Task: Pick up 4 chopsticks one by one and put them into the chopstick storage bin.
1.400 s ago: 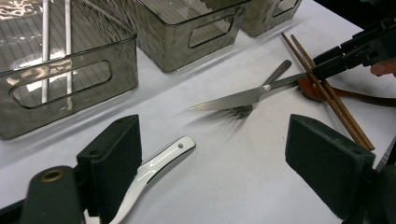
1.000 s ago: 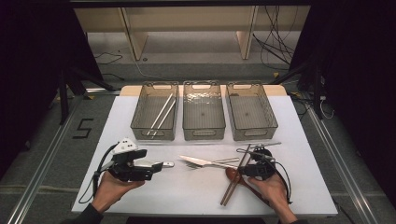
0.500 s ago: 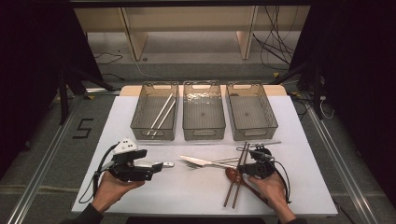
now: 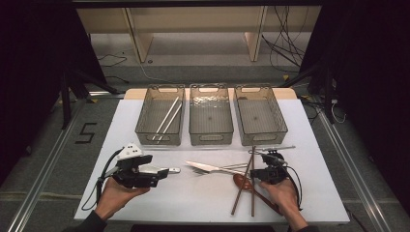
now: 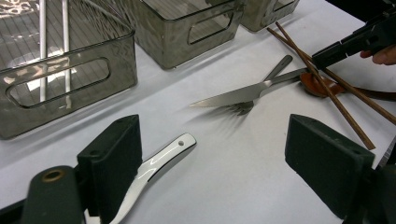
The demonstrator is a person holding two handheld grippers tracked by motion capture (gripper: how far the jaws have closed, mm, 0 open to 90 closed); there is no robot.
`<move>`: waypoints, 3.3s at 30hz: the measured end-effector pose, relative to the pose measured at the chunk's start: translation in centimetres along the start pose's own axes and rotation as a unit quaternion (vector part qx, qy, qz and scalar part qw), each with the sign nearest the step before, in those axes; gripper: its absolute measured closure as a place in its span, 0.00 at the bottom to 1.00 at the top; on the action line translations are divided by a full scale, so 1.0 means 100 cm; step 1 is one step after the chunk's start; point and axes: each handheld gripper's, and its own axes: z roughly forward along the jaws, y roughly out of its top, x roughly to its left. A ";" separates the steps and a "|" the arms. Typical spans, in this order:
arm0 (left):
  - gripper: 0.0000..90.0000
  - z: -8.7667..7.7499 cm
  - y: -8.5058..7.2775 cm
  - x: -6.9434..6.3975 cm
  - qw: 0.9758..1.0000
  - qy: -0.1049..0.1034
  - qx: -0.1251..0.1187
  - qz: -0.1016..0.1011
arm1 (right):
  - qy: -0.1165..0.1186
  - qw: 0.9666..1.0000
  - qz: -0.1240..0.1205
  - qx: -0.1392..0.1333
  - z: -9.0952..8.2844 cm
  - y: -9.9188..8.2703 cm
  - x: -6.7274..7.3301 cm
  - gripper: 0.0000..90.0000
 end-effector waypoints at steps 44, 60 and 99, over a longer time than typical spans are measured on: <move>0.21 -0.001 0.000 0.001 1.000 0.001 0.000 0.001 | -0.037 0.999 -0.019 0.026 -0.014 -0.003 -0.020 0.95; 0.21 -0.001 0.000 0.003 1.000 0.002 -0.002 0.000 | -0.076 0.997 -0.019 0.014 -0.034 -0.007 -0.034 0.95; 0.19 0.028 0.021 -0.001 0.994 -0.063 0.065 0.061 | 0.058 0.928 -0.368 0.017 -0.037 -0.007 0.105 0.95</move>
